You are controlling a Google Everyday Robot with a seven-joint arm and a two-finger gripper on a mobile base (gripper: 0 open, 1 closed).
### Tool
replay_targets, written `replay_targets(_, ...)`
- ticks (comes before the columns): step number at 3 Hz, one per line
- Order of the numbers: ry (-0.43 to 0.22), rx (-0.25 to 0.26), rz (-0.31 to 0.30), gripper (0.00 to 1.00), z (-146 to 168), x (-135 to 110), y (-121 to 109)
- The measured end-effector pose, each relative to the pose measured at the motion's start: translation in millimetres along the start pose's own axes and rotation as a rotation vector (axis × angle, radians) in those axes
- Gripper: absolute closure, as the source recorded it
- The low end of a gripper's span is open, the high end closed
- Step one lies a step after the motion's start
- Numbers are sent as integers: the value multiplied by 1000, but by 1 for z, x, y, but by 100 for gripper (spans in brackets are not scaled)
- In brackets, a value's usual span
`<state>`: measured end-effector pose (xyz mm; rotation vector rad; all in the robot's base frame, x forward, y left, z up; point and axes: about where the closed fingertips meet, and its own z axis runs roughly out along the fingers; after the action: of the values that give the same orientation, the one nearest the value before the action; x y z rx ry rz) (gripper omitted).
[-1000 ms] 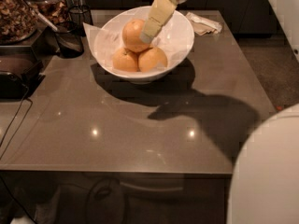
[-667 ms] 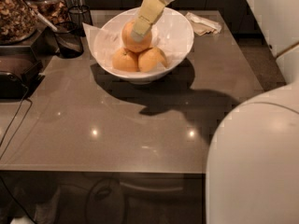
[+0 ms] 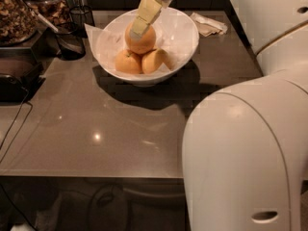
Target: Pick orange from white bowl
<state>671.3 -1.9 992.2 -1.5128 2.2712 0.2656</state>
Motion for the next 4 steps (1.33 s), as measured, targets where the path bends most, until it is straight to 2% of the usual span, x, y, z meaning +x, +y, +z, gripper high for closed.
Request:
replay_targets(1,12,-3,1,17,12,-6,-6)
replay_targets(4,82,-26,-6,22,56,-13,-11)
